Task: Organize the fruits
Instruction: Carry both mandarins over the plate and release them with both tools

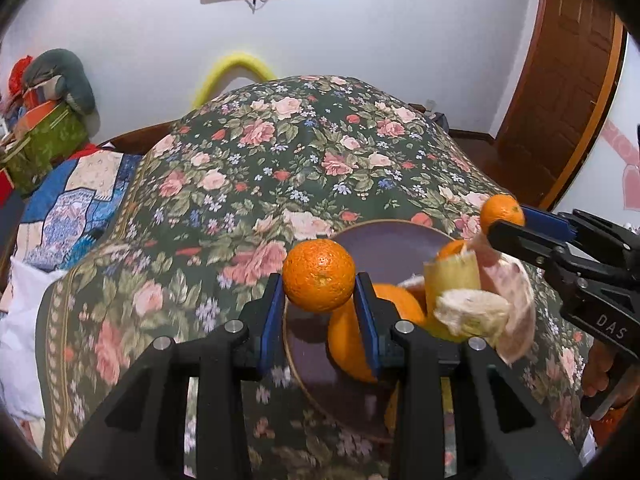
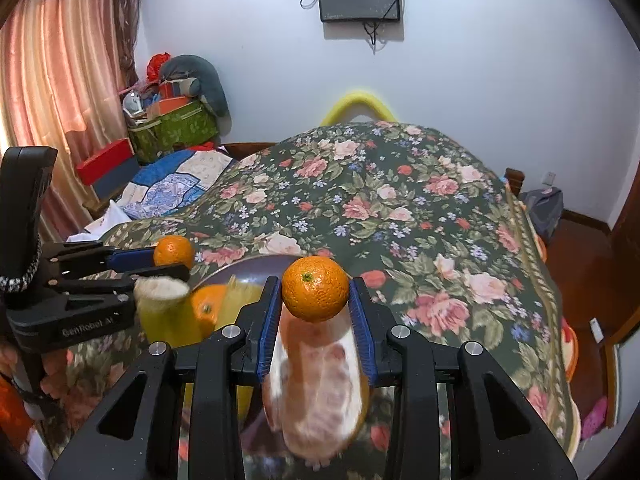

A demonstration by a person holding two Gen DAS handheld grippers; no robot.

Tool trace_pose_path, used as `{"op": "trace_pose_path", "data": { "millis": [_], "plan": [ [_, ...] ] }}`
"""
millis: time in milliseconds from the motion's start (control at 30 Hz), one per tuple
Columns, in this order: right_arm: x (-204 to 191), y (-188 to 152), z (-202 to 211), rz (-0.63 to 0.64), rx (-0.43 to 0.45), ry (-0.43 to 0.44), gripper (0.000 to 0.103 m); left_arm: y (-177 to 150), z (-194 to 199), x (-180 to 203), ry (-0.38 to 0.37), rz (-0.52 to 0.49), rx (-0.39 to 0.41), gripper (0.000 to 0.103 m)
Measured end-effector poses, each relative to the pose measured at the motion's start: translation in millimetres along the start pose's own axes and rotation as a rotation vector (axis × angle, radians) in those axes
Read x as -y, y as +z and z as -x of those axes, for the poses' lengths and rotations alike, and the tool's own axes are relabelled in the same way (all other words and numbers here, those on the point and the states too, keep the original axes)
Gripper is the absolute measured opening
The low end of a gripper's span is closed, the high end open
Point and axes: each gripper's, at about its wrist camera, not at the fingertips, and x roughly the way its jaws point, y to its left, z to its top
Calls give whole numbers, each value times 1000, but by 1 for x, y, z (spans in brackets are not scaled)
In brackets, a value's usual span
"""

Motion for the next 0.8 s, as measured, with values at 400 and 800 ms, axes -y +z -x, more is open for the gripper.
{"op": "trace_pose_path", "data": {
  "millis": [400,800],
  "plan": [
    [-4,12,-33,20,-61,17,31,9,-16,-10,-61,-1,-10,35],
    [-4,14,-37,31,-78,13,32,9,-25,-14,-97,11,-39,35]
  ]
}}
